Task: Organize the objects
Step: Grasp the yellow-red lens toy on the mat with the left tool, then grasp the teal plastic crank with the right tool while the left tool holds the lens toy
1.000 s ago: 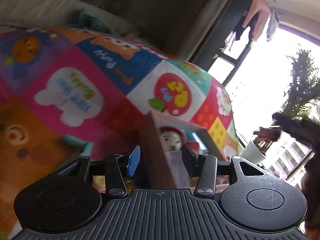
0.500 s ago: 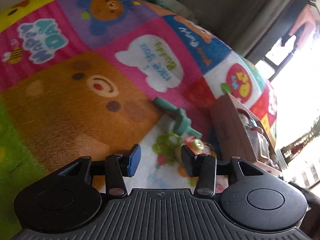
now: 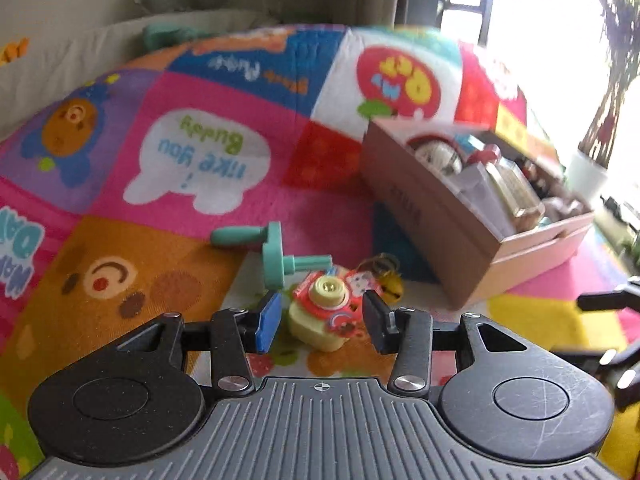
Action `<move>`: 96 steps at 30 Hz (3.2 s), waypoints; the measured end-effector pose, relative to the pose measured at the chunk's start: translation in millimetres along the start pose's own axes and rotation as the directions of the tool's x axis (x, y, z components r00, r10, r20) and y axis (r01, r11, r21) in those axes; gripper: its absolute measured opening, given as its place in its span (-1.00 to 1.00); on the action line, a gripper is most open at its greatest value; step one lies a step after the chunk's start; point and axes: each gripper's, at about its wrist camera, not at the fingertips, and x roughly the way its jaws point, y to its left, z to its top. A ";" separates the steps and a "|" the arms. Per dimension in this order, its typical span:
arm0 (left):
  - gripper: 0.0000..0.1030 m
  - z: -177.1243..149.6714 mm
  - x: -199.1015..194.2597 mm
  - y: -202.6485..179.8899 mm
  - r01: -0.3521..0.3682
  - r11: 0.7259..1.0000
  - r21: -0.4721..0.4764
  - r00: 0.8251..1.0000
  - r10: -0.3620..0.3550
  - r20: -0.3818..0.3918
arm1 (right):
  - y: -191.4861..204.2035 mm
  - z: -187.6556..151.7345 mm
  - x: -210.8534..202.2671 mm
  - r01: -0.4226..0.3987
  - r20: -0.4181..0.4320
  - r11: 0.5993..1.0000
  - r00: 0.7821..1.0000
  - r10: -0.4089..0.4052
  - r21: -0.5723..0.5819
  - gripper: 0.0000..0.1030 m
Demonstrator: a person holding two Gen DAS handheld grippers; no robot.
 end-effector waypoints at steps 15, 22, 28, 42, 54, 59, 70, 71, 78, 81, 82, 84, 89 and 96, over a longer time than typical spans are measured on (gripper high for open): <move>0.00 -3.7 20.0 -24.6 0.042 0.995 0.090 0.998 -0.038 -0.043 | -48.3 -13.2 -10.7 0.105 0.083 0.986 0.990 -0.117 0.131 1.00; 0.00 -55.6 -40.3 -28.3 0.182 0.982 0.056 0.982 -0.178 -0.070 | -40.1 -4.4 -2.7 0.155 0.022 0.983 0.987 -0.158 0.095 1.00; -0.01 -82.4 -71.2 -6.5 0.135 0.991 -0.014 0.990 -0.136 -0.041 | -3.6 10.4 -0.1 0.010 -0.031 0.999 0.999 -0.009 0.037 1.00; 0.01 -92.5 -69.9 18.3 -0.010 0.995 -0.096 0.997 0.017 0.078 | 132.7 99.6 67.8 -0.134 -0.016 0.981 0.991 0.133 -0.142 0.23; 0.01 -91.7 -70.5 30.0 0.045 0.987 -0.154 0.996 -0.033 0.082 | 121.2 55.5 57.2 -0.102 -0.084 0.964 0.993 0.084 -0.244 -0.57; 0.00 -87.5 -66.8 25.9 0.038 0.985 -0.167 0.997 -0.027 0.072 | 74.1 23.6 12.0 -0.042 -0.070 0.972 0.997 0.027 -0.230 -0.57; 0.01 -63.2 -28.1 -29.1 0.123 0.989 -0.078 0.991 -0.118 0.061 | -43.8 13.5 -43.8 0.283 0.081 0.956 0.957 -0.277 -0.076 0.30; 0.01 -64.2 -26.9 -31.9 0.113 0.991 -0.068 0.991 -0.108 0.072 | -54.9 17.3 -50.7 0.282 0.096 0.959 0.956 -0.279 -0.019 0.38; 0.01 -68.0 -27.5 -29.7 0.126 0.988 -0.085 0.988 -0.117 0.100 | -73.8 8.5 -65.7 0.204 0.193 0.951 0.949 -0.250 0.232 0.52; 0.01 -68.0 -27.4 -28.7 0.130 0.987 -0.091 0.987 -0.121 0.104 | -47.6 -12.8 -64.5 0.114 0.219 0.960 0.960 -0.173 0.257 0.52; 0.01 -68.1 -27.4 -28.4 0.131 0.987 -0.092 0.987 -0.122 0.104 | -36.4 -20.7 -64.8 0.070 0.230 0.962 0.964 -0.133 0.263 0.52; 0.01 -68.1 -27.5 -28.3 0.133 0.987 -0.094 0.987 -0.123 0.105 | -10.7 -35.7 -65.8 0.009 0.248 0.970 0.966 -0.071 0.241 0.53; 0.01 -69.0 -27.5 -24.4 0.149 0.982 -0.113 0.984 -0.136 0.111 | 22.4 -47.9 -73.2 0.089 0.263 0.991 0.958 -0.113 0.103 0.59; 0.01 -69.9 -27.2 -21.7 0.158 0.979 -0.126 0.983 -0.144 0.115 | -11.4 -24.3 -54.9 0.190 0.151 0.981 0.969 -0.195 0.044 0.66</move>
